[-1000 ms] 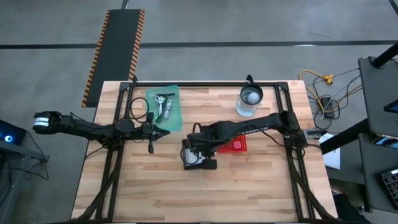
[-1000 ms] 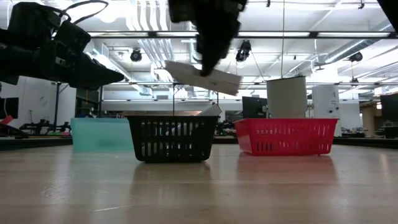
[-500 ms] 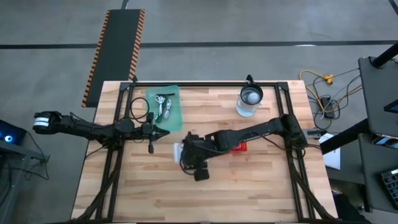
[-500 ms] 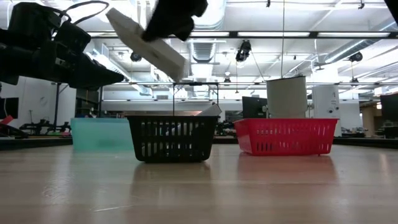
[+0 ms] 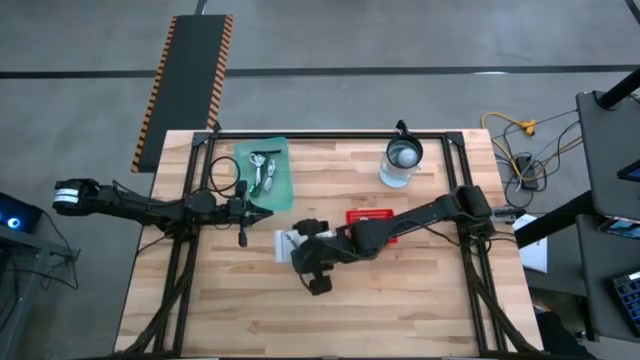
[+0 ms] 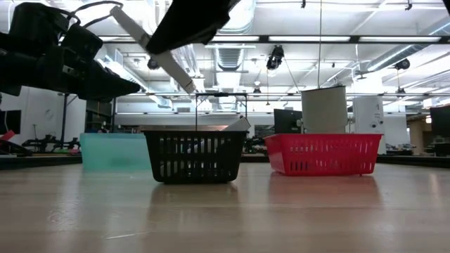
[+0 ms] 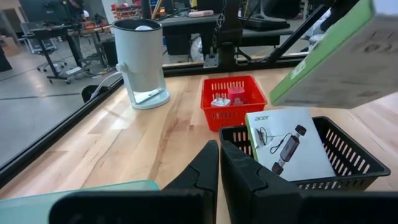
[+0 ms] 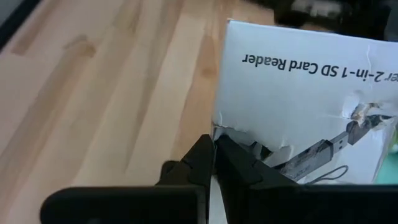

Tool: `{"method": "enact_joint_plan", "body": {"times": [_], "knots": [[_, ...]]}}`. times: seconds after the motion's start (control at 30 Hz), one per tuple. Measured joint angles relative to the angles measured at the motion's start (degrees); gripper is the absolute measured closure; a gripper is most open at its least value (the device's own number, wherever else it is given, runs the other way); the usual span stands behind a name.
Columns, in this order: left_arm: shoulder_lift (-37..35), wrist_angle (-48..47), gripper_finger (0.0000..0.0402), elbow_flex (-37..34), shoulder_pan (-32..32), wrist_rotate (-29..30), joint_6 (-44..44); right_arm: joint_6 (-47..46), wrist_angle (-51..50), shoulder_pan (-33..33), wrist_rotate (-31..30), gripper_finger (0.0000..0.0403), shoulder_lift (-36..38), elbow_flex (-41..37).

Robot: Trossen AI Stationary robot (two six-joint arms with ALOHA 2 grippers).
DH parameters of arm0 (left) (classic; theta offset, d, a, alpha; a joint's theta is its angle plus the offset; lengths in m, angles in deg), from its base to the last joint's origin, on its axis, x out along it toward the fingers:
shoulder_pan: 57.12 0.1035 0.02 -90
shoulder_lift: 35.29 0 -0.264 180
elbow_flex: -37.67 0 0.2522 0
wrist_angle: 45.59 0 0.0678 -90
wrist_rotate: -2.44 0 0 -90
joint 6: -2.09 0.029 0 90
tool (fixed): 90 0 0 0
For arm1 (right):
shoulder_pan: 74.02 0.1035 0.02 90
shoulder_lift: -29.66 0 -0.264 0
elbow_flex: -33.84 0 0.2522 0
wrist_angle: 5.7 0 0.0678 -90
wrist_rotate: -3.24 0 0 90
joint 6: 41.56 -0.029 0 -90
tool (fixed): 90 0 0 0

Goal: Pick and place items into bin
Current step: Put the white card reader box into the black bin

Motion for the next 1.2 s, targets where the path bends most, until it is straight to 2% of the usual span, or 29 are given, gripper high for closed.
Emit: {"method": "enact_joint_plan", "body": {"times": [0.1, 0.23, 0.33, 0.47, 0.53, 0.6, 0.7, 0.93, 1.03, 1.2], "knots": [[0.0, 0.0, 0.0402, 0.0, 0.0, -0.2, 0.2, 0.7, 3.6, 0.1, 0.2, 0.0394, 2.4, -4.1], [0.0, 2.5, 0.0402, 0.1, 0.0, -5.0, 6.7, 3.1, 12.9, -0.2, 7.5, 0.0394, 7.9, -12.6], [0.3, 8.5, 0.0402, 0.1, 0.0, -14.0, 11.3, 6.3, 20.2, 0.0, 12.2, 0.0394, 12.7, -19.1], [1.5, 13.3, 0.0402, 0.3, 0.0, -32.1, 17.2, 9.9, 31.0, -0.2, 20.5, 0.0394, 17.9, -27.8], [2.6, 15.6, 0.0402, 0.8, 0.0, -37.3, 18.9, 10.2, 36.9, -0.5, 23.4, 0.0394, 19.8, -31.3], [4.2, 16.8, 0.0398, 2.5, 0.0, -38.0, 19.0, 10.2, 40.5, -0.6, 24.1, 0.0394, 21.1, -34.3], [7.7, 16.3, 0.0369, 5.3, 0.0, -38.0, 19.0, 10.3, 42.3, -0.7, 24.3, 0.0394, 21.5, -36.9], [20.6, 16.3, 0.0245, 15.0, 0.0, -38.0, 19.0, 11.5, 43.9, -0.8, 28.6, 0.0394, 21.6, -39.0], [26.2, 16.5, 0.0204, 19.5, 0.0, -38.0, 18.2, 12.3, 43.8, -0.8, 28.8, 0.0394, 21.6, -39.2], [33.2, 16.4, 0.0177, 25.3, 0.0, -38.5, 17.5, 12.6, 43.5, -0.8, 28.8, 0.0394, 21.6, -39.8]]}}
